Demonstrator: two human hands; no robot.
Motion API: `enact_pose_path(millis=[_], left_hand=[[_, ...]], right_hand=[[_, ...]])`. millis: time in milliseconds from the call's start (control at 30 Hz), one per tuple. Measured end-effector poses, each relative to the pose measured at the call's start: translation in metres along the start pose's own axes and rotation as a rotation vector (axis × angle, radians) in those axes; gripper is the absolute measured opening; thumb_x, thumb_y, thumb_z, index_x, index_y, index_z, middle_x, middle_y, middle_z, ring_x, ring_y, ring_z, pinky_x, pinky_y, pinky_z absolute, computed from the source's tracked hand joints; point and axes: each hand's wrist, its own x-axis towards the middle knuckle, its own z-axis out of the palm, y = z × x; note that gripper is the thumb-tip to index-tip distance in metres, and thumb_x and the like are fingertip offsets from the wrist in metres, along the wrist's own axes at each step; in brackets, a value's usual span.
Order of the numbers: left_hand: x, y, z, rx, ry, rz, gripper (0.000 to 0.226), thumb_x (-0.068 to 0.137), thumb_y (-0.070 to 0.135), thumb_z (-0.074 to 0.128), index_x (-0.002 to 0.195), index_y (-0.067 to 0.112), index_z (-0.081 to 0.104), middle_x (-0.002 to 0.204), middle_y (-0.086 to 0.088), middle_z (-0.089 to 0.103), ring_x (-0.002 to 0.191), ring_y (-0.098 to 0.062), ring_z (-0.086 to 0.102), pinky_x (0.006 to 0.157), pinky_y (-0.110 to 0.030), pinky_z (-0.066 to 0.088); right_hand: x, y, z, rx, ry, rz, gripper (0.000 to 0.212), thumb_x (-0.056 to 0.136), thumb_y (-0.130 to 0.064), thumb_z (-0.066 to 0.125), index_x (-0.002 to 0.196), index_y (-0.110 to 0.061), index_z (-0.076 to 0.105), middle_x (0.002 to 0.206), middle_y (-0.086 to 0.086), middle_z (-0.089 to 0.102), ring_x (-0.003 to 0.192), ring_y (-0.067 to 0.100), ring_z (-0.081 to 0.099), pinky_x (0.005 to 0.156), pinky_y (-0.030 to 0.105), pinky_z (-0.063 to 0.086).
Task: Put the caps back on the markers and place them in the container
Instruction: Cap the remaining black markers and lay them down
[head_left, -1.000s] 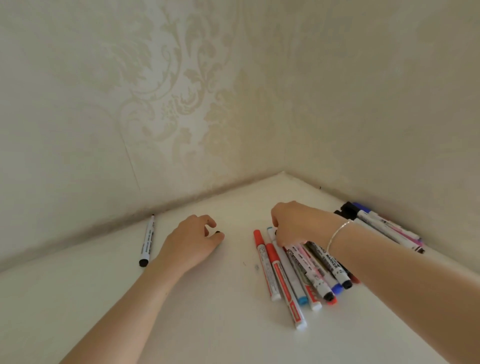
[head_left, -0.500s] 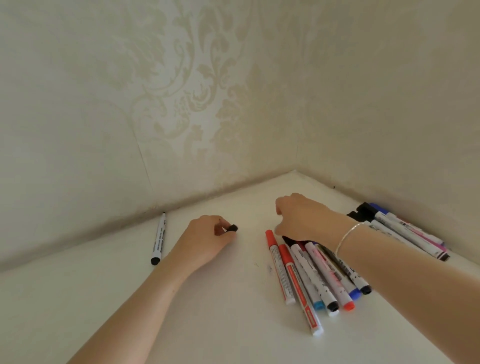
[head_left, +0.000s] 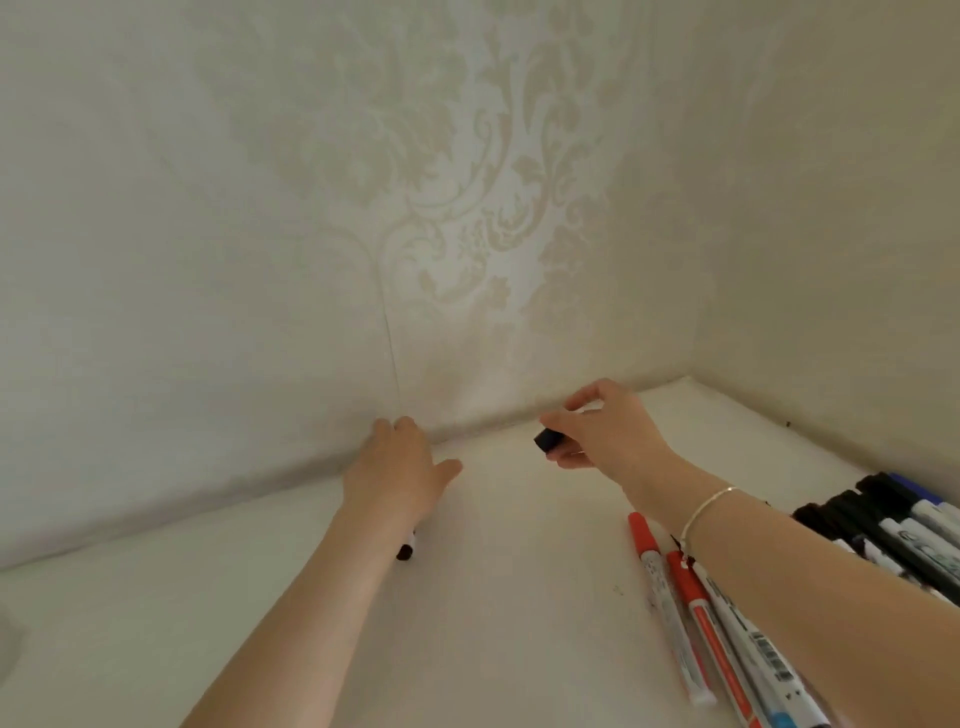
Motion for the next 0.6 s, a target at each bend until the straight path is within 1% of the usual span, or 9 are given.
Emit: enact_pose_path(millis=[100, 133, 200, 267, 333, 367, 467, 533, 600], left_hand=[[0.006, -0.011, 0.007, 0.045, -0.169, -0.032, 0.038, 0.09, 0.033, 0.052, 0.11, 0.001, 0.057, 0.112, -0.014, 0.061, 0.104, -0.03, 0.061, 0.081, -0.034, 0.048], [0.006, -0.01, 0.01, 0.036, -0.168, -0.012, 0.035, 0.092, 0.03, 0.049, 0.107, -0.001, 0.059, 0.111, -0.016, 0.063, 0.103, -0.032, 0.062, 0.08, -0.033, 0.049], [0.005, -0.007, 0.013, -0.027, -0.15, 0.033, 0.04, 0.094, 0.035, 0.048, 0.098, -0.003, 0.06, 0.104, -0.021, 0.066, 0.097, -0.035, 0.064, 0.078, -0.035, 0.051], [0.007, -0.005, 0.015, -0.233, -0.176, 0.07, 0.036, 0.091, 0.042, 0.055, 0.1, 0.008, 0.064, 0.093, -0.011, 0.068, 0.085, -0.026, 0.067, 0.075, -0.031, 0.051], [0.007, -0.001, 0.016, -0.502, -0.206, 0.138, 0.028, 0.088, 0.036, 0.063, 0.108, 0.017, 0.065, 0.092, 0.004, 0.068, 0.083, -0.011, 0.065, 0.072, -0.022, 0.048], [0.006, 0.002, 0.015, -0.595, -0.196, 0.179, 0.023, 0.089, 0.033, 0.064, 0.107, 0.018, 0.067, 0.092, 0.008, 0.068, 0.084, -0.008, 0.065, 0.071, -0.019, 0.046], [0.002, 0.007, 0.012, -0.784, -0.136, 0.226, 0.014, 0.093, 0.025, 0.06, 0.103, 0.019, 0.066, 0.093, 0.005, 0.068, 0.08, -0.009, 0.068, 0.067, -0.021, 0.052], [-0.001, 0.009, 0.012, -0.946, -0.152, 0.22, 0.012, 0.094, 0.019, 0.059, 0.104, 0.016, 0.064, 0.095, 0.0, 0.062, 0.071, -0.01, 0.068, 0.06, -0.025, 0.055], [-0.001, 0.009, 0.012, -0.956, -0.118, 0.256, 0.007, 0.093, 0.017, 0.059, 0.098, 0.022, 0.063, 0.092, 0.002, 0.057, 0.063, -0.007, 0.063, 0.054, -0.025, 0.051]], right_hand=[[0.004, -0.002, 0.006, 0.031, -0.011, 0.029, 0.026, 0.084, -0.012, 0.069, 0.092, -0.01, 0.045, 0.087, 0.021, 0.067, 0.056, 0.022, 0.063, 0.067, 0.039, 0.057], [0.005, -0.002, 0.009, 0.036, -0.007, 0.031, 0.026, 0.084, -0.013, 0.07, 0.091, -0.01, 0.045, 0.089, 0.022, 0.067, 0.057, 0.023, 0.063, 0.064, 0.037, 0.057], [0.008, -0.001, 0.015, 0.051, 0.009, 0.023, 0.024, 0.084, -0.015, 0.07, 0.088, -0.01, 0.047, 0.093, 0.023, 0.067, 0.056, 0.022, 0.063, 0.058, 0.033, 0.057], [0.012, -0.001, 0.02, 0.072, 0.043, 0.004, 0.023, 0.084, -0.016, 0.07, 0.087, -0.01, 0.049, 0.094, 0.022, 0.067, 0.056, 0.022, 0.063, 0.057, 0.032, 0.057], [0.015, -0.003, 0.022, 0.1, 0.092, -0.027, 0.021, 0.085, -0.017, 0.069, 0.088, -0.009, 0.05, 0.089, 0.02, 0.069, 0.058, 0.021, 0.064, 0.059, 0.032, 0.058], [0.017, -0.004, 0.023, 0.114, 0.119, -0.046, 0.02, 0.085, -0.017, 0.069, 0.089, -0.009, 0.05, 0.088, 0.019, 0.069, 0.058, 0.021, 0.064, 0.059, 0.032, 0.058], [0.02, -0.007, 0.024, 0.12, 0.204, -0.083, 0.018, 0.086, -0.019, 0.066, 0.091, -0.01, 0.051, 0.086, 0.015, 0.07, 0.058, 0.021, 0.064, 0.069, 0.039, 0.058], [0.023, -0.009, 0.023, 0.152, 0.246, -0.089, 0.017, 0.087, -0.018, 0.066, 0.092, -0.01, 0.051, 0.085, 0.015, 0.069, 0.056, 0.02, 0.062, 0.072, 0.042, 0.056], [0.025, -0.01, 0.022, 0.235, 0.251, -0.085, 0.015, 0.087, -0.013, 0.065, 0.088, -0.011, 0.051, 0.085, 0.018, 0.067, 0.057, 0.021, 0.061, 0.071, 0.041, 0.057]])
